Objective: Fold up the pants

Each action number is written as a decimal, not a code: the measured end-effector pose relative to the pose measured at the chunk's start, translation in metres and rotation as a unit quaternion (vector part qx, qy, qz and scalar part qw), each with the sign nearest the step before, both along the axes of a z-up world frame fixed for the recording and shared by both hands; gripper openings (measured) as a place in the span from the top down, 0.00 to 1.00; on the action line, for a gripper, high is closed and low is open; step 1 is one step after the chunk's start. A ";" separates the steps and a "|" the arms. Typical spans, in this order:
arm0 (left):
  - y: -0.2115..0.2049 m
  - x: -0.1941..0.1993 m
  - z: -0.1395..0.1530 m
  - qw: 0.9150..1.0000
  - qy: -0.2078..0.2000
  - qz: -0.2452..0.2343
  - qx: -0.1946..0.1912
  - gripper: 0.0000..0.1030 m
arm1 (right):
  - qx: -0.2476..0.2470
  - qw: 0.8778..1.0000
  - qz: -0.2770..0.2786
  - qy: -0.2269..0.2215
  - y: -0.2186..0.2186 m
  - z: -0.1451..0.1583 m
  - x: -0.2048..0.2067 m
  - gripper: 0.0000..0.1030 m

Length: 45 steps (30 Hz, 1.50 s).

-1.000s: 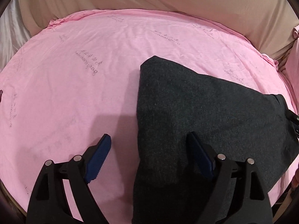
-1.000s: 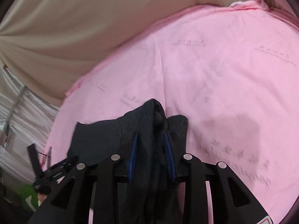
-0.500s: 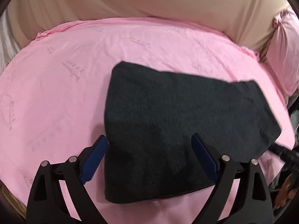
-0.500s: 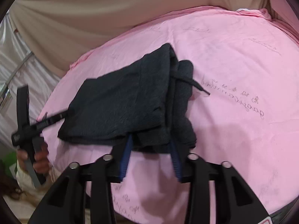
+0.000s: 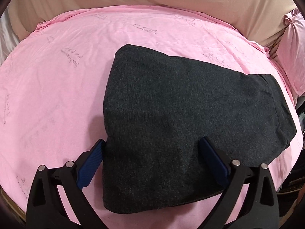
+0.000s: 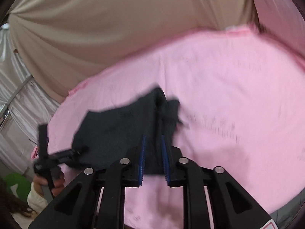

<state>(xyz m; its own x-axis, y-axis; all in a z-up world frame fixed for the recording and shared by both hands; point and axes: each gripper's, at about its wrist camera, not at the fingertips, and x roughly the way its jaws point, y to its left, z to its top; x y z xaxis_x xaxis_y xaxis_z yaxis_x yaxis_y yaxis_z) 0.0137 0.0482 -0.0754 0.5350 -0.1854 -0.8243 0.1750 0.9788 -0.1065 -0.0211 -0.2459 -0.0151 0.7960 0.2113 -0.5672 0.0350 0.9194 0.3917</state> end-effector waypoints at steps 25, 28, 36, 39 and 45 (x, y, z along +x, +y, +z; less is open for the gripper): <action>0.022 0.103 -0.005 0.990 -0.004 0.130 0.046 0.04 | -0.042 0.997 0.012 0.069 0.022 -0.042 0.078 1.00; 0.018 0.085 0.003 0.990 -0.021 0.125 0.061 0.05 | -0.081 0.995 0.022 0.053 0.035 -0.033 0.061 0.95; 0.008 0.044 0.018 0.994 -0.026 0.090 0.062 0.05 | -0.072 0.995 0.001 0.071 0.026 -0.039 0.028 0.87; 0.005 0.030 0.020 0.995 -0.021 0.075 0.059 0.05 | -0.070 0.995 -0.008 0.076 0.020 -0.034 0.015 0.70; -0.015 -0.012 0.028 0.999 -0.035 -0.001 0.036 0.05 | 0.016 0.996 -0.005 0.093 0.000 -0.043 0.004 0.67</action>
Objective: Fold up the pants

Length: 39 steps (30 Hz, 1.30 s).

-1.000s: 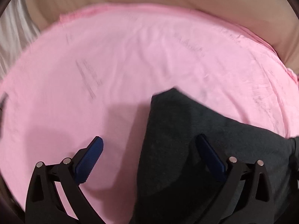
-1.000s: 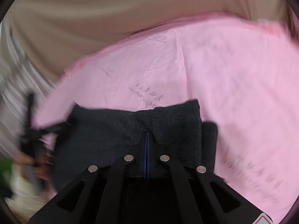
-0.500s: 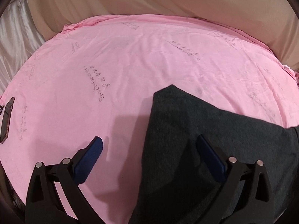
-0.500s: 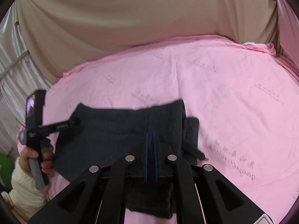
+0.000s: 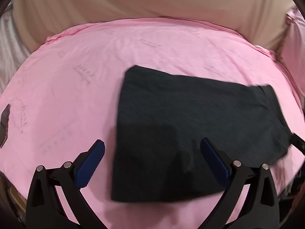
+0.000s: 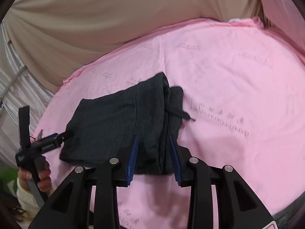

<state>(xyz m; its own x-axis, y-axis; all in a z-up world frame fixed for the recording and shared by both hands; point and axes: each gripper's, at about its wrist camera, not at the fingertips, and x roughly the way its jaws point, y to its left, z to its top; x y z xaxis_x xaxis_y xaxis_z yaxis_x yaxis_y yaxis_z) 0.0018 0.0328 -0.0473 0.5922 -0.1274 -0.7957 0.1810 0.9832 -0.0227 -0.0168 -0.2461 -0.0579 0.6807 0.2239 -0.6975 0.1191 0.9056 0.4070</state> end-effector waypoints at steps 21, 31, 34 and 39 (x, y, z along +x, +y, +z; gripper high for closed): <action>-0.121 0.023 0.020 0.984 0.003 -0.165 -0.060 0.95 | 0.045 0.990 0.108 -0.075 0.025 0.066 0.047 0.83; -0.092 0.040 0.070 0.983 -0.034 -0.157 -0.091 0.94 | -0.107 0.990 0.091 0.020 0.034 0.005 0.062 0.59; -0.091 0.041 0.077 0.982 -0.038 -0.158 -0.095 0.94 | -0.089 0.991 0.100 0.028 0.034 -0.008 0.078 0.53; -0.087 0.046 0.085 0.982 -0.044 -0.156 -0.092 0.94 | -0.058 0.992 0.111 0.020 0.028 -0.007 0.095 0.86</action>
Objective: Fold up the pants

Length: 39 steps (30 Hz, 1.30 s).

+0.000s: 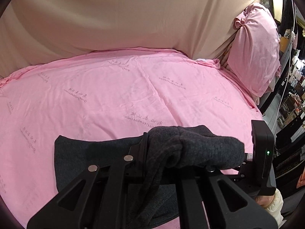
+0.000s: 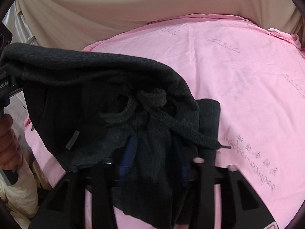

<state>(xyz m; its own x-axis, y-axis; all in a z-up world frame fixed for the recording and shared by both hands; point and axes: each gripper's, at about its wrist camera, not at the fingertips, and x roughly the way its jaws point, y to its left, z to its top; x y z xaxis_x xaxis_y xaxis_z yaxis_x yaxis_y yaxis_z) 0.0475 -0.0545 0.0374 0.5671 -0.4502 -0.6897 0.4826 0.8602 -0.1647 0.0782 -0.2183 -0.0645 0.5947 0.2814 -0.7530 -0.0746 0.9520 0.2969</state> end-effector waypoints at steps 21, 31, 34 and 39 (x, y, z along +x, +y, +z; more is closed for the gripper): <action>-0.017 -0.005 -0.024 0.999 0.028 -0.022 -0.007 0.93 | 0.018 0.997 0.076 -0.020 0.013 0.005 -0.005 0.92; -0.040 -0.031 -0.049 0.997 0.038 -0.071 0.021 0.79 | 0.055 0.995 -0.085 -0.017 -0.072 -0.020 -0.007 0.93; -0.060 -0.051 -0.078 0.992 0.050 -0.107 0.048 0.60 | 0.068 0.990 -0.117 -0.025 -0.095 -0.007 -0.035 0.87; -0.017 -0.067 -0.071 0.994 0.061 -0.089 0.008 0.29 | 0.113 0.988 -0.092 -0.046 -0.092 0.018 -0.049 0.50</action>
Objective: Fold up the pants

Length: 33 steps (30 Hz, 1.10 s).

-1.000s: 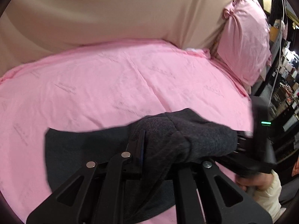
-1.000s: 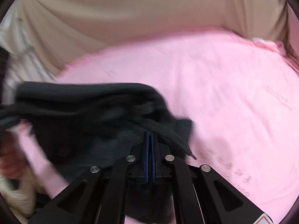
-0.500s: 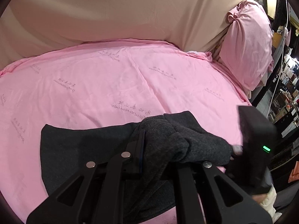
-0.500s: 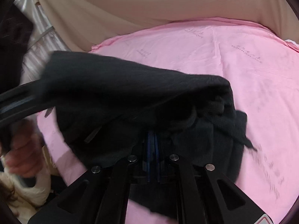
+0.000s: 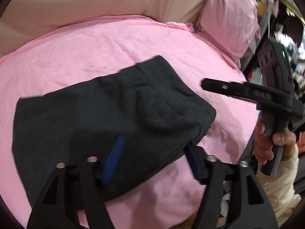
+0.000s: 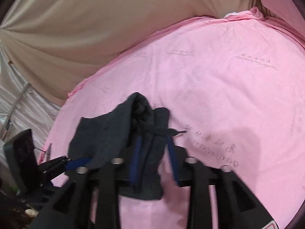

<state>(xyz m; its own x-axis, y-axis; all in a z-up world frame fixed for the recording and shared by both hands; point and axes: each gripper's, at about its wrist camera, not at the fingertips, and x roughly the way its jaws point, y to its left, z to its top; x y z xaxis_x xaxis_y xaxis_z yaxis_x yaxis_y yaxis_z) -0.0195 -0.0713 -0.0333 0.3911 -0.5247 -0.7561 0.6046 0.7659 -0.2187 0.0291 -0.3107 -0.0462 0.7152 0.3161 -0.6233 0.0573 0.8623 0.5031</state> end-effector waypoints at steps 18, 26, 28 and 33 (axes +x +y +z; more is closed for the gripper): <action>0.125 0.042 -0.036 0.965 -0.010 0.241 0.106 0.16 | -0.134 0.988 0.027 0.066 0.067 -0.024 -0.010 0.76; 0.141 0.045 -0.042 0.965 0.001 0.247 0.088 0.11 | -0.170 0.982 0.071 -0.040 0.110 0.050 0.020 0.84; 0.142 0.042 -0.041 0.964 0.000 0.251 0.090 0.11 | -0.208 0.973 0.099 -0.003 0.124 0.028 0.059 0.89; 0.146 0.040 -0.041 0.962 -0.003 0.256 0.093 0.11 | -0.167 0.984 0.035 0.059 0.088 -0.007 0.115 1.00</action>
